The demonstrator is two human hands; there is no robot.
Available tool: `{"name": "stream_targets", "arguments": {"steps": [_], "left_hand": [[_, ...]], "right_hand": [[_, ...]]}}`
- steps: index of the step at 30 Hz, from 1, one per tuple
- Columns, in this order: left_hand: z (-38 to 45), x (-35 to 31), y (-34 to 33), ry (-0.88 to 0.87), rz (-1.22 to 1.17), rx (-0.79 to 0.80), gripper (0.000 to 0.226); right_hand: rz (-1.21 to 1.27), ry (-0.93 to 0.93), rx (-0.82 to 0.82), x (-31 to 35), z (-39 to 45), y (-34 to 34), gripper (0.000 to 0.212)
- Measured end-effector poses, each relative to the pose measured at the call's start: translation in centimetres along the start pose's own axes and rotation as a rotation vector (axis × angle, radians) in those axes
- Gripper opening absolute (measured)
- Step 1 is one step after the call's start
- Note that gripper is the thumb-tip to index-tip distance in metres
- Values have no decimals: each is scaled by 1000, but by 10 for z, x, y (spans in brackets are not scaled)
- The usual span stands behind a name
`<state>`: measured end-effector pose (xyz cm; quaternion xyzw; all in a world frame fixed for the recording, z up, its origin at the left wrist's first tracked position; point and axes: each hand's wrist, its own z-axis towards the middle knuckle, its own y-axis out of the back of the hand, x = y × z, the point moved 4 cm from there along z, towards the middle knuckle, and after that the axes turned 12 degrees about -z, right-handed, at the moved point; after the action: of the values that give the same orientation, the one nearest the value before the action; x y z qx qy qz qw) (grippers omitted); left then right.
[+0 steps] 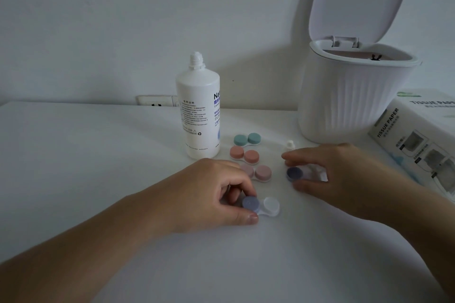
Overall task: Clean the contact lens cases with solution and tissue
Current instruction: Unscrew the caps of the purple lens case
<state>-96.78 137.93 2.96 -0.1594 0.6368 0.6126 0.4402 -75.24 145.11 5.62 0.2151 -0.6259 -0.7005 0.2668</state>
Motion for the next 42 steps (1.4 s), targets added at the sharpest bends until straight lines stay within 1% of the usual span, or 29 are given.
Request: {"name": "stream_targets", "arguments": {"steps": [2,4,7,10,12,15,17,19,22,27,31,36,42], "left_hand": [[0,0,0,-3,0,2,30],[0,-1,0,-8,2,2,32],[0,-1,0,-13,17,-1,34],[1,-1,0,-14,21,-2,34],[1,0,0,-18,31,-6,36],[0,-1,0,-23,43,-8,37],[1,-2,-2,-33,49,2,31],[1,-3,-2,-28,33,5,24],[1,-4,-2,-17,16,-7,21],[-2,-7,-5,-15,86,-39,21],[-5,-11,-7,-6,110,-68,21],[-8,-14,-10,16,123,-103,14],[-11,-18,-14,44,164,-129,16]], "right_hand": [[8,24,-84,3,-1,4,40],[89,103,-142,10,-4,9,35],[202,185,-87,23,-6,8,43],[180,205,36,30,-5,-2,53],[179,211,60,33,-5,-7,49],[211,230,56,35,-4,-9,34],[247,232,59,37,-3,-9,23],[274,217,69,38,-3,-10,17],[298,189,78,36,-1,-12,15],[334,173,81,35,-1,-14,14],[331,179,81,35,-1,-14,13],[317,180,73,35,-1,-14,13],[299,177,84,35,0,-13,14]]}}
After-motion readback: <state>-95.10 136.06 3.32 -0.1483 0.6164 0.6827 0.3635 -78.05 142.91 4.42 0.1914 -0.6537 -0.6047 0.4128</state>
